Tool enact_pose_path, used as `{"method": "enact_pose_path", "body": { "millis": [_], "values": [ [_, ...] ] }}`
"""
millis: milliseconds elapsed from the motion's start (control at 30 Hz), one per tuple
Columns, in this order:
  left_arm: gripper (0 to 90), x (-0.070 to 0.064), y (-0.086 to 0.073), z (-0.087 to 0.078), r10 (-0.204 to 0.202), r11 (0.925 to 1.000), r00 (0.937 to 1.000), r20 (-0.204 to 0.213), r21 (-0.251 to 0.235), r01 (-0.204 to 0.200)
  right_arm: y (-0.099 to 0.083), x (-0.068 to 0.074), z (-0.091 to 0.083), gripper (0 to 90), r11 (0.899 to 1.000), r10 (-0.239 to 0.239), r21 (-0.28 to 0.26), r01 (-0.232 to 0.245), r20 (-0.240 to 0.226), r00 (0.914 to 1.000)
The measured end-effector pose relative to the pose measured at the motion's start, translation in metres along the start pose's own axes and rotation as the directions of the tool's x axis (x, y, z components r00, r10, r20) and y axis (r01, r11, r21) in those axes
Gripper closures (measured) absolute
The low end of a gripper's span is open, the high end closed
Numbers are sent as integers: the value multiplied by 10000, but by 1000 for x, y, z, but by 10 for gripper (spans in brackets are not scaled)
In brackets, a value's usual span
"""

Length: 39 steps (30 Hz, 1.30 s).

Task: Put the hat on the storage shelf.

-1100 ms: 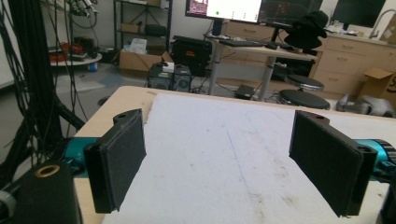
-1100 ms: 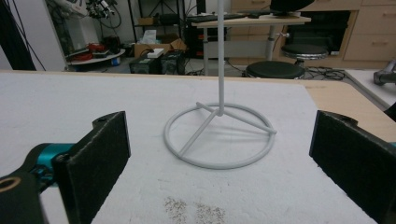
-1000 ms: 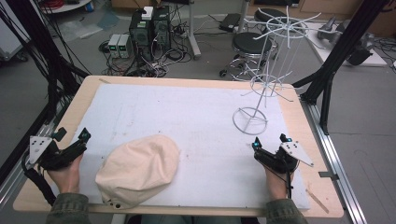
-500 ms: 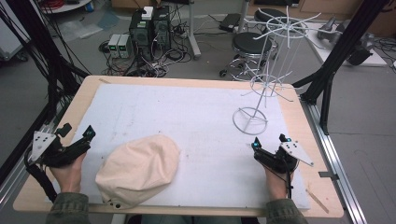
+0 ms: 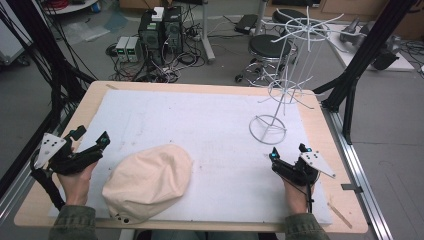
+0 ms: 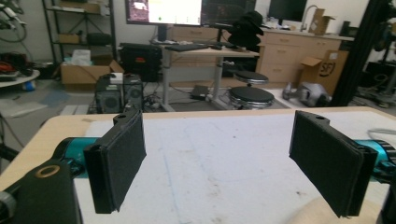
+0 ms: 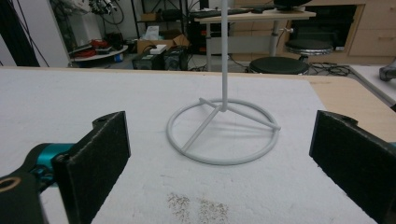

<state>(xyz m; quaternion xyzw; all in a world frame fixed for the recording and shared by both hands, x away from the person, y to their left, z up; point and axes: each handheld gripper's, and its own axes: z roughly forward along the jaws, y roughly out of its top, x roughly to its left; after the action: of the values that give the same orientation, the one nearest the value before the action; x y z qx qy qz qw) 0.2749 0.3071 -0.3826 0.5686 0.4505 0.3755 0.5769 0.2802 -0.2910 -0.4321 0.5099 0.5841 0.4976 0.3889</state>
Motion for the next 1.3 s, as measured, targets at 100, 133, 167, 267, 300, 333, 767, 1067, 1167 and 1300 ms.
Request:
{"method": "enact_pose_path", "body": {
  "millis": [100,133,167,267,300,333,767,1067,1167,1300],
  "values": [
    [188,-4,2,4,27,9998,9992,387,210,-35,0,0,0,42,10000,-75,3,75,-12,10000],
    [189,-6,3,6,79,9996,9987,494,276,-93,0,0,0,42,10000,-97,-2,97,-26,9999],
    [189,-9,4,8,264,9986,9970,724,432,-296,0,0,0,42,9999,-136,-20,136,-21,9999],
    [190,-12,6,10,502,9968,9949,878,583,-554,0,0,0,41,9999,-136,-26,136,-16,9999],
    [190,-14,7,11,577,9957,9938,955,667,-642,0,0,0,41,9999,-139,-28,139,-23,9999],
    [190,-14,7,12,652,9945,9925,1038,753,-732,0,0,0,41,9999,-139,-28,139,-23,9999],
    [203,-19,7,23,751,9852,9790,1893,1379,-1023,0,1,-2,42,9997,-232,-50,232,-30,9997],
    [203,-20,3,31,900,9715,9676,2358,1933,-1374,0,0,-2,42,9998,-185,-12,185,-33,9998],
    [203,-20,2,34,934,9616,9606,2616,2266,-1552,0,0,-2,41,9997,-225,-44,225,-59,9997],
    [203,-21,0,39,1052,9489,9540,2807,2586,-1808,0,1,-2,42,9998,-202,-12,202,-84,9998]
  ]
}}
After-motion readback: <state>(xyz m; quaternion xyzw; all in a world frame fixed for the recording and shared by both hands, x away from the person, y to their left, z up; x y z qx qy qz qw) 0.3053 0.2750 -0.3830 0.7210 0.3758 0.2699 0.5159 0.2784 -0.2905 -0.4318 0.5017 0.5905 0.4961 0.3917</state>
